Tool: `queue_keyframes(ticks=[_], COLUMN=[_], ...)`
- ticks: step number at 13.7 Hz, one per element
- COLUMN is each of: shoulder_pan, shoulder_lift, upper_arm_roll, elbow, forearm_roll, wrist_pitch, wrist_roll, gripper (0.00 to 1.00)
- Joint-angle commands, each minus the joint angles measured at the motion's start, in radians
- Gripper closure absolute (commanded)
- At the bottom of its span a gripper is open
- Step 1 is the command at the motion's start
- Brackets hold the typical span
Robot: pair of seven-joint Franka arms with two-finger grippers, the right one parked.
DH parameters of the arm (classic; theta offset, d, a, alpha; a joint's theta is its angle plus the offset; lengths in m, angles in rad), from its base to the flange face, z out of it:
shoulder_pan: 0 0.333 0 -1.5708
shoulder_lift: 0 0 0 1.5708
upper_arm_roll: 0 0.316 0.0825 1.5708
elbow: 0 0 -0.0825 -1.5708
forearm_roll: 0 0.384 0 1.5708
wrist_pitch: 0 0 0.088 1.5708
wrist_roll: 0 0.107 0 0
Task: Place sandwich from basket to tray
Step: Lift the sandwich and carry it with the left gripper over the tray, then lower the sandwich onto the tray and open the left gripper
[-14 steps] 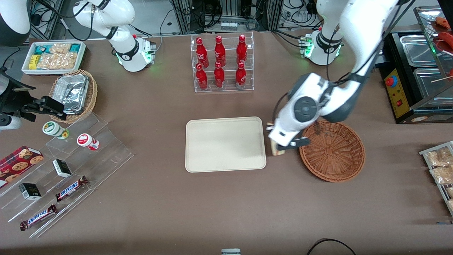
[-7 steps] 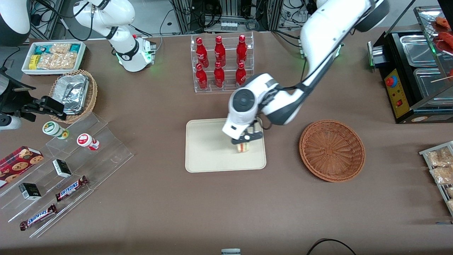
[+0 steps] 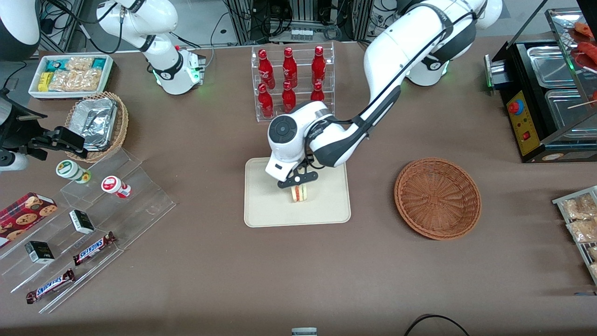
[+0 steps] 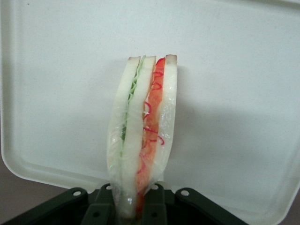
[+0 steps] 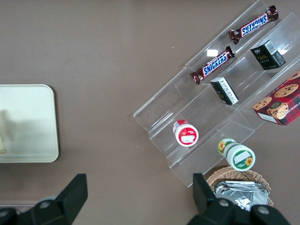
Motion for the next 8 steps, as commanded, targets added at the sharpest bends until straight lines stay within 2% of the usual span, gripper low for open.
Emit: queue_keyframes(ticks=[1,8], shoulder_pan=[-0.027,-0.025], shoulder_lift=[0.028,0.062], upper_arm_roll=[0.016,0.035], elbow=[0.068,0.102], forearm_roll=[0.016,0.016], wrist_pitch=[-0.046,-0.034], wrist_roll=[-0.013,-0.006], gripper=[1.00,1.00])
